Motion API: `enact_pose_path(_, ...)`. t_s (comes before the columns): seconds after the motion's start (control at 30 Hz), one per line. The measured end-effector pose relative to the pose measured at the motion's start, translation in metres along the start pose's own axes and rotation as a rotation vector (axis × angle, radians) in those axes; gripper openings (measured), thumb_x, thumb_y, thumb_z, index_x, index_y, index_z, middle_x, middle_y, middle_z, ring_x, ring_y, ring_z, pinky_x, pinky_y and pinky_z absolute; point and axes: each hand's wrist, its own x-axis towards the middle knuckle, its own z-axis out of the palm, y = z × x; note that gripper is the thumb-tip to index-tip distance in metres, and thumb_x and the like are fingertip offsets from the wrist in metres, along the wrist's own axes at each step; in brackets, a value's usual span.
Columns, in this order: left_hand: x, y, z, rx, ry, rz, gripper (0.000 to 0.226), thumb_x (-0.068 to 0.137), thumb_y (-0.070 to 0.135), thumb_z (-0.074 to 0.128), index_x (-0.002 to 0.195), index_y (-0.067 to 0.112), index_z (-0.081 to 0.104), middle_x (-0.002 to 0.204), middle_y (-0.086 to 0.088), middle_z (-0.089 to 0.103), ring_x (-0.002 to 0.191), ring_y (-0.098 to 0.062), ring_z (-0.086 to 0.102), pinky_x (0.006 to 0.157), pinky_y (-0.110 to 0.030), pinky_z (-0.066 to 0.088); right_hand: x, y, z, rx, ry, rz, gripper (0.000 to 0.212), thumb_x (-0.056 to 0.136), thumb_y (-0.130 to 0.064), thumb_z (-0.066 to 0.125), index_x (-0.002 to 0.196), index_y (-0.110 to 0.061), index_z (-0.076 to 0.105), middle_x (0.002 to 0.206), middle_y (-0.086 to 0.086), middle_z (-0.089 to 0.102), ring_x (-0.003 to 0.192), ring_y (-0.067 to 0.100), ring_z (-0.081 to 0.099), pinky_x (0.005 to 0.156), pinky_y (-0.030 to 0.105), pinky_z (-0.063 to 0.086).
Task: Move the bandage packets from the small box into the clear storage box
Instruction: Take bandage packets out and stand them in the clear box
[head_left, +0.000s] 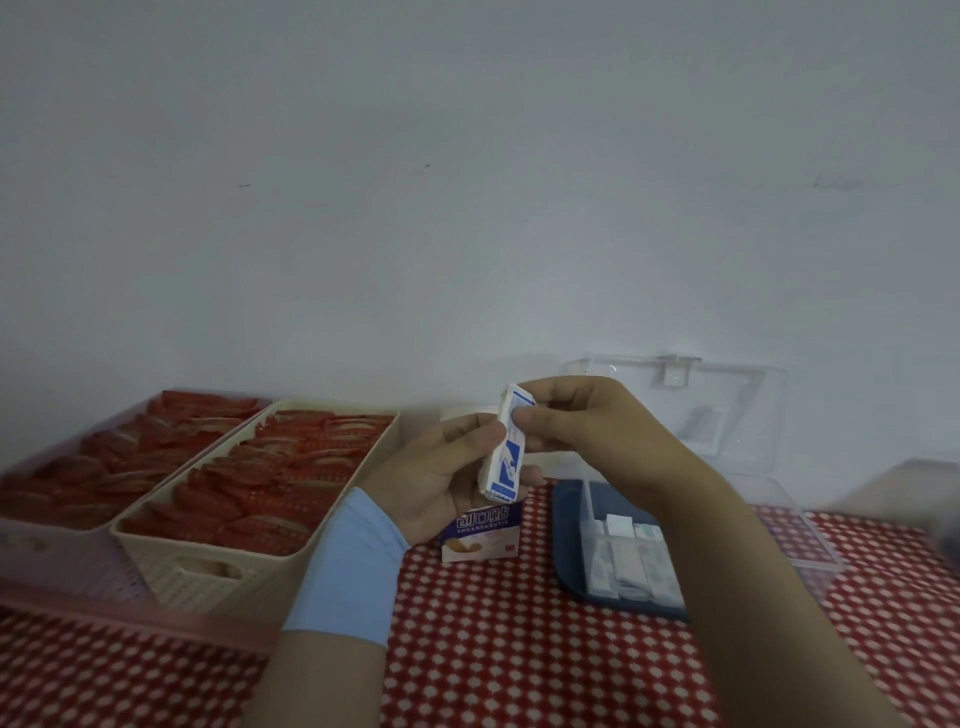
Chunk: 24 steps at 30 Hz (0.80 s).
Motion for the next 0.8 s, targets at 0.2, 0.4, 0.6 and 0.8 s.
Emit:
enact_pose_path(0.2, 0.007, 0.008, 0.025, 0.378, 0.103, -0.024, 0.014, 0.092, 0.015, 0.066, 0.097, 0.002, 0.065, 0.090, -0.014, 0.075, 0.077, -0.020, 0.072, 0.069, -0.029, 0.060, -0.012, -0.002, -0.028, -0.119, 0.053, 0.077, 0.011, 0.094, -0.014, 0.067, 0.095, -0.009, 0.077, 0.085, 0.005, 0.077, 0.077, 0.021, 0.064, 0.092, 0.048, 0.054)
enact_pose_path(0.4, 0.014, 0.000, 0.054, 0.840, 0.272, 0.146, 0.010, 0.080, 0.018, 0.080, 0.085, 0.019, 0.072, 0.080, 0.000, 0.075, 0.067, -0.009, 0.070, 0.060, -0.018, 0.053, -0.027, -0.006, -0.048, -0.110, 0.133, 0.103, 0.008, 0.092, -0.011, 0.069, 0.093, -0.012, 0.077, 0.082, 0.006, 0.076, 0.072, 0.014, 0.066, 0.085, 0.042, 0.059)
enact_pose_path(0.6, 0.015, -0.016, 0.086, 0.679, 0.279, 0.142, 0.008, 0.085, 0.005, 0.073, 0.093, 0.005, 0.072, 0.083, -0.005, 0.077, 0.062, -0.005, 0.071, 0.054, -0.014, 0.052, -0.048, -0.002, -0.070, 0.039, 0.046, 0.252, 0.014, 0.093, -0.011, 0.069, 0.101, -0.002, 0.074, 0.096, 0.016, 0.077, 0.094, 0.032, 0.073, 0.089, 0.041, 0.060)
enact_pose_path(0.8, 0.026, -0.028, 0.111, 0.607, 0.235, 0.095, 0.009, 0.084, 0.005, 0.073, 0.093, 0.008, 0.073, 0.084, -0.008, 0.078, 0.077, -0.020, 0.076, 0.072, -0.031, 0.062, -0.061, -0.001, -0.092, 0.044, 0.018, 0.322, 0.016, 0.095, -0.009, 0.066, 0.106, 0.002, 0.071, 0.096, 0.019, 0.077, 0.086, 0.028, 0.076, 0.070, 0.031, 0.062)
